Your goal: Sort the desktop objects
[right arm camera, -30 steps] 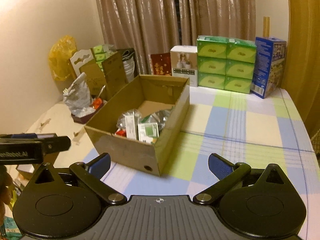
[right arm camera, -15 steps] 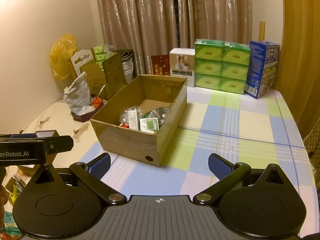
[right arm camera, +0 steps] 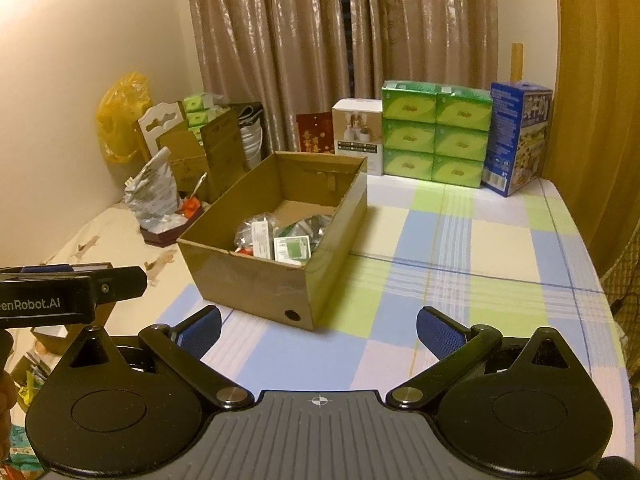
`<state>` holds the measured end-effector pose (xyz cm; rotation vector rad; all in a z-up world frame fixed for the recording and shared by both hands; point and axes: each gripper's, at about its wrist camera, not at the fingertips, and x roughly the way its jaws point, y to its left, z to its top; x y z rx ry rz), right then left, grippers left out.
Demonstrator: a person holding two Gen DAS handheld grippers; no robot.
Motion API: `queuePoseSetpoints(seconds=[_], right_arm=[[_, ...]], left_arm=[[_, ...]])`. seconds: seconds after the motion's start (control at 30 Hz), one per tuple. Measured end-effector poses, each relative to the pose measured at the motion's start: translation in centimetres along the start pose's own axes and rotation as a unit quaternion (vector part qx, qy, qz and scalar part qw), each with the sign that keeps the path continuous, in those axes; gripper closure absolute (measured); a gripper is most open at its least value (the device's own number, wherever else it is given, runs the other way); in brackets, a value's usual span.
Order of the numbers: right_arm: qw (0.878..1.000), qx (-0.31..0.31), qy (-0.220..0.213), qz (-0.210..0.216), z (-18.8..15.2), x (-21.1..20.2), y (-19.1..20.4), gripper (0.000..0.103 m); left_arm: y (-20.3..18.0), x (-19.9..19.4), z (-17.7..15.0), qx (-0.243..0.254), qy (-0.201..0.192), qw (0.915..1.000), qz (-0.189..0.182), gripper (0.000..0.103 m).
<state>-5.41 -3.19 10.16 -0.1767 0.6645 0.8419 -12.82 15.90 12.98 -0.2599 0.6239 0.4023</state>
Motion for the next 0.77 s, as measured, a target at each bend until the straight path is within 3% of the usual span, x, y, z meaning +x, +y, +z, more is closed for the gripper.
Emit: queuePoseSetpoints(seconds=[0.77], right_arm=[[1.000, 0.013, 0.002, -0.007, 0.0, 1.0, -0.7, 0.002]], left_arm=[[1.1, 1.3, 0.1, 0.000, -0.001, 0.9999, 0.013, 0.001]])
